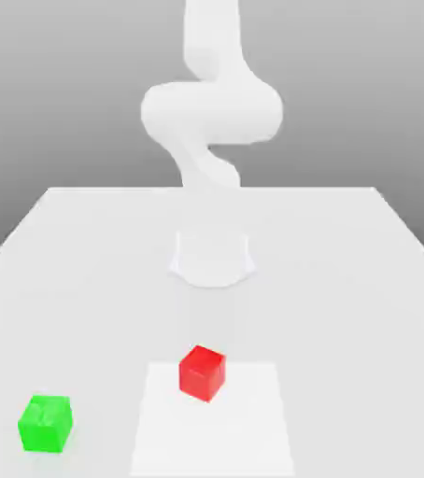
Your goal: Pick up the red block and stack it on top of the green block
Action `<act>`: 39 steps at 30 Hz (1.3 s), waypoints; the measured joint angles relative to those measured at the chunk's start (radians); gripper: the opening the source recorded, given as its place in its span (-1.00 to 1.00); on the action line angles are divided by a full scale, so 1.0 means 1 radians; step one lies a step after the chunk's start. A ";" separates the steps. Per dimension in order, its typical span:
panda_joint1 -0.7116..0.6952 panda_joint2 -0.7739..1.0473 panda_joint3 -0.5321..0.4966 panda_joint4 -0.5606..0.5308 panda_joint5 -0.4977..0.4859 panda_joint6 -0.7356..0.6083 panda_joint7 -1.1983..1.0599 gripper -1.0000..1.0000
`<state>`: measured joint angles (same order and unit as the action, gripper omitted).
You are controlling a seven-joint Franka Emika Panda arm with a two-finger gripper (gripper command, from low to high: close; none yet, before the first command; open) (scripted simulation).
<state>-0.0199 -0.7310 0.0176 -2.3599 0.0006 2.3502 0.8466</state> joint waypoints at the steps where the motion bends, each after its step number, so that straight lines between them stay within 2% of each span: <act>1: -0.009 0.034 0.008 -0.028 0.000 0.024 0.023 0.00; 17: -0.119 0.620 0.089 -0.485 0.014 0.434 0.392 0.00; 24: -0.098 0.898 0.042 -0.485 -0.073 0.662 0.485 0.00; 25: -0.087 0.926 0.029 -0.481 -0.081 0.685 0.491 -1.00; 32: -0.086 0.929 0.027 -0.481 -0.084 0.689 0.493 -1.00; 39: -0.098 0.701 0.064 -0.514 0.006 0.495 0.428 -1.00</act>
<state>-0.1174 -0.0298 0.0816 -2.8735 0.0067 2.8451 1.2750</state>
